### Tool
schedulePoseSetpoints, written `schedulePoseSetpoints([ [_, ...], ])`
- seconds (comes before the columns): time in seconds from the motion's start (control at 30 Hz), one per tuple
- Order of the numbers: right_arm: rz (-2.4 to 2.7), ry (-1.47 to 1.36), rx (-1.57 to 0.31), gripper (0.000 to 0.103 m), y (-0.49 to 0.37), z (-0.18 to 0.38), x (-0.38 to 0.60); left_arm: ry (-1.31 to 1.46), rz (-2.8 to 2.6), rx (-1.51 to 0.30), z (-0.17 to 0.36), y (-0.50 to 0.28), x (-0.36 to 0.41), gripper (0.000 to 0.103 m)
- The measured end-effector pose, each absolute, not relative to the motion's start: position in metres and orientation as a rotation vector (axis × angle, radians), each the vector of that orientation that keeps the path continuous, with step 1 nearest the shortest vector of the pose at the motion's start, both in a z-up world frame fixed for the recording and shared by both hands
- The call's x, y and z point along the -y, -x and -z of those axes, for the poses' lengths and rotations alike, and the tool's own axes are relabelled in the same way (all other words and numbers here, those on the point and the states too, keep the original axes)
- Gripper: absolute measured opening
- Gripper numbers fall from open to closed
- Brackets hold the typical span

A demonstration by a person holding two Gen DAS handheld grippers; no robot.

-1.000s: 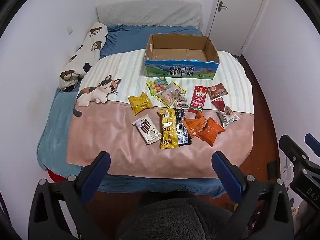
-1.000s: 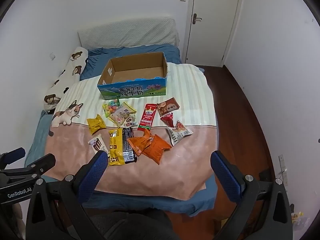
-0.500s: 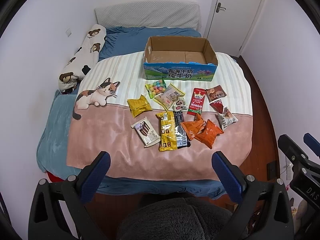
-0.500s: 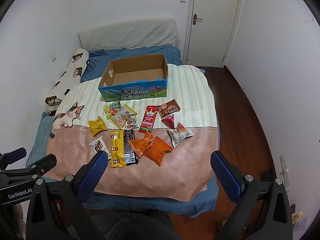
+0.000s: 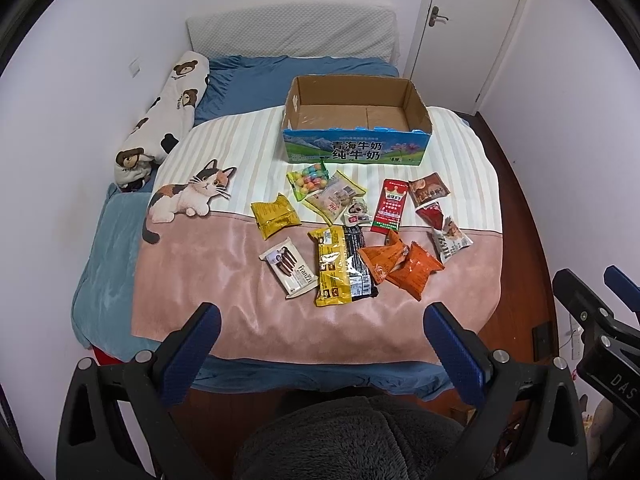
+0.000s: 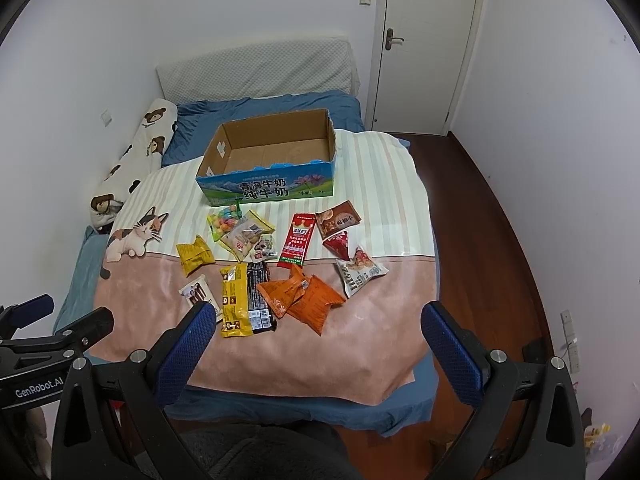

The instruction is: Organize snacks

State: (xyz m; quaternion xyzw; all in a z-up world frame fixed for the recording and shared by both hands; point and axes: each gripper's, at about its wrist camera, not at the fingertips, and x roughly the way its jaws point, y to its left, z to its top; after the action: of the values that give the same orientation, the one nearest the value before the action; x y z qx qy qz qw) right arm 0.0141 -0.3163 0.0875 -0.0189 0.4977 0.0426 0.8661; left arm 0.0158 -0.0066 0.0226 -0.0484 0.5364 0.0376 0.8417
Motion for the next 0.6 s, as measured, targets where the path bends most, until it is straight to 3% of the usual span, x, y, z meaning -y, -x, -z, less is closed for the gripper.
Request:
schedulePoseSetpoints([
  [0.6, -0.103, 0.03, -1.029, 0.103, -0.0137, -0.0859, 0.3186, 0.101, -0.079, -1.13, -0.0221, -0.0133, 0.005, 0.103],
])
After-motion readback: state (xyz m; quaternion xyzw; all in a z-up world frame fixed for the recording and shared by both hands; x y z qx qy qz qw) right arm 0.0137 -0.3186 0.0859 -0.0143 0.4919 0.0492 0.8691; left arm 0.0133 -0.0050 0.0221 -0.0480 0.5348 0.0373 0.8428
